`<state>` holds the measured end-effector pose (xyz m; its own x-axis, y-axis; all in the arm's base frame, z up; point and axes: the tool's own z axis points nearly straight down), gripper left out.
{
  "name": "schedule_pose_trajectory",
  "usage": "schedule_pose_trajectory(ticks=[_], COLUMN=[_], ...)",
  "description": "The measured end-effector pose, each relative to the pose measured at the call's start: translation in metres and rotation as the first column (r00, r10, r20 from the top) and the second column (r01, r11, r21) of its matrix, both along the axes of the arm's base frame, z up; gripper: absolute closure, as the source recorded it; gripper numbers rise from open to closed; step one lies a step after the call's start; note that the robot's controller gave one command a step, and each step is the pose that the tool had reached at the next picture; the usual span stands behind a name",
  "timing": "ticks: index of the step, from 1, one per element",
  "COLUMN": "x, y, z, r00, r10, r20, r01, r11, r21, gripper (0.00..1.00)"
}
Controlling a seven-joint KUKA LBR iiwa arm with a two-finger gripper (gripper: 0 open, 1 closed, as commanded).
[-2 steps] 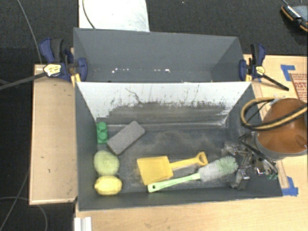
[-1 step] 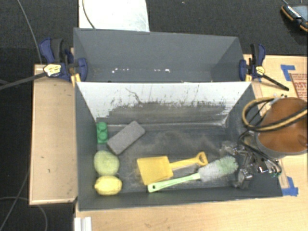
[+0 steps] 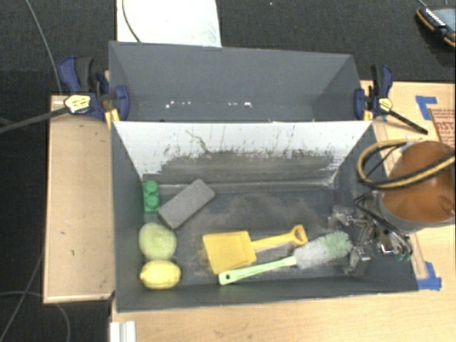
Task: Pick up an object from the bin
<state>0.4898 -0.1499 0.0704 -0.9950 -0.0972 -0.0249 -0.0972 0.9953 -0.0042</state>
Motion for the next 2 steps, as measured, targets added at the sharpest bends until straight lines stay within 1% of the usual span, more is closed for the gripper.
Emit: schedule_pose_trajectory(ticks=[1, 2], x=[-0.003, -0.001], y=[-0.002, 0.003], z=[0.012, 0.0], r00=[0.998, 0.999], r10=[0.062, -0.036], r20=[0.008, 0.001], r01=[-0.062, 0.036], r11=[0.998, 0.999], r21=[-0.001, 0.002], gripper=[0.0, 0.0])
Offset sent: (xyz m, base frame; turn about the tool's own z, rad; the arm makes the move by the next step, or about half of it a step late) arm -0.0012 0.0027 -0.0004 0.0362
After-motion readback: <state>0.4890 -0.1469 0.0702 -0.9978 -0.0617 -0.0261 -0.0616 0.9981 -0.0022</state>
